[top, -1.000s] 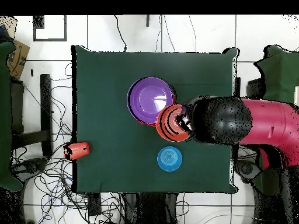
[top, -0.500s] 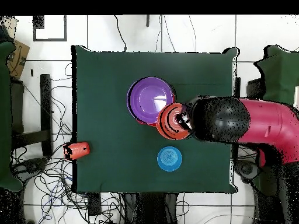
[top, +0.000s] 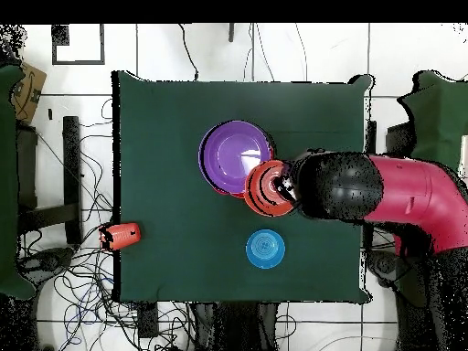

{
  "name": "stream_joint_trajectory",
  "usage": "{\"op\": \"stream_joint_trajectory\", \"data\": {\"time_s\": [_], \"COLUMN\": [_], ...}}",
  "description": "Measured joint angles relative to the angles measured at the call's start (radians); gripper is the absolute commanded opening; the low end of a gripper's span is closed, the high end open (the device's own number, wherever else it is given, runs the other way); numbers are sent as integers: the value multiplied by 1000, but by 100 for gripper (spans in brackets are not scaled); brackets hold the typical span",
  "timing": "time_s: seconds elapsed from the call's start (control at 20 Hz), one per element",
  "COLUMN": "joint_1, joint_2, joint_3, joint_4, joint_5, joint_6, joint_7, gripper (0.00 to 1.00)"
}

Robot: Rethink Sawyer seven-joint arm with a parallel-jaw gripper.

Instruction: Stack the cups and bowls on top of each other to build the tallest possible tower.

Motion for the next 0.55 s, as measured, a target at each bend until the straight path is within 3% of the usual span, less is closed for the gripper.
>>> {"op": "stream_joint_trajectory", "data": {"time_s": [0.55], "joint_1": [29], "joint_2": [3], "joint_3": [-42], "joint_4": [0], "joint_5": [0], "joint_6": [-50], "joint_7": [14], "gripper": [0]}}
